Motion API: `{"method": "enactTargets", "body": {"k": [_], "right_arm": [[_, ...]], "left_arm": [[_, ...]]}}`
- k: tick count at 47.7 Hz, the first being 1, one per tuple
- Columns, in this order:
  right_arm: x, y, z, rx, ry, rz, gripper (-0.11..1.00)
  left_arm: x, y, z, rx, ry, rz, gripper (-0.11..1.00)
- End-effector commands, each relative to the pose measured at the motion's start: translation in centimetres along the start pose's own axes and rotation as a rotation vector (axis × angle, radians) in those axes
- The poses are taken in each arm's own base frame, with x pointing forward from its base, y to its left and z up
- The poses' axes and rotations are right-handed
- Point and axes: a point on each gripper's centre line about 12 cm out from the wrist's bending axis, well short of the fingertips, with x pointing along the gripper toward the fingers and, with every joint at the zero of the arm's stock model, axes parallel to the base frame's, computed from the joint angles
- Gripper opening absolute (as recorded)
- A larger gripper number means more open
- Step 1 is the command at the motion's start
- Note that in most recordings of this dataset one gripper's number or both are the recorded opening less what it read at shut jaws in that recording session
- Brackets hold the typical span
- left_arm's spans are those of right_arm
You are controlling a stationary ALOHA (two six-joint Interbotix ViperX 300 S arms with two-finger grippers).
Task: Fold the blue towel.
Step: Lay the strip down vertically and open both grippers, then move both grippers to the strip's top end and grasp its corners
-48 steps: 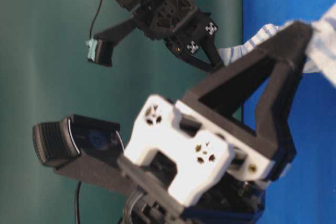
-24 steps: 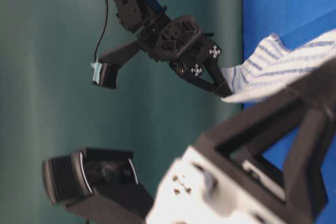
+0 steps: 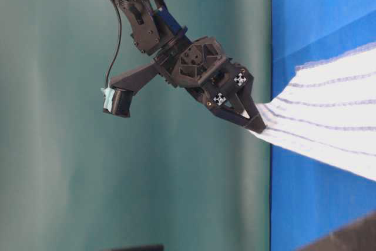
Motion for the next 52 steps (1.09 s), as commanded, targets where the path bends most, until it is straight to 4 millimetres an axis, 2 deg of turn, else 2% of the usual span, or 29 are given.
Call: {"method": "enactTargets", "body": {"k": [1,6,12,17,32,45,52], "right_arm": [[-0.5,0.1,1.4,-0.008,-0.042,-0.001,0.94],[-0.8,0.1,1.3,-0.007,-0.042,-0.001,0.91],[-1.5,0.0,1.3,-0.006,-0.048,-0.003,0.9],[-2.8,-0.2,1.5,-0.005,-0.065,-0.007,0.9],[-7.3,-0.2,0.6,0.003,-0.094,-0.008,0.9],[-10.7,-0.2,-1.3,0.02,-0.107,-0.007,0.9],[-11.2,0.1,-1.7,0.016,-0.105,0.0,0.9]], "left_arm": [[-1.0,-0.6,0.6,-0.009,-0.024,-0.025,0.73],[-2.0,-0.4,0.6,-0.006,-0.023,-0.029,0.8],[-3.4,0.2,0.6,0.007,-0.022,-0.026,0.79],[-4.7,1.1,1.5,0.008,-0.054,-0.017,0.79],[-8.7,5.2,7.3,0.21,-0.252,0.094,0.79],[-9.5,8.5,11.0,0.39,-0.322,0.246,0.79],[-9.5,9.2,12.0,0.421,-0.333,0.28,0.79]]}}
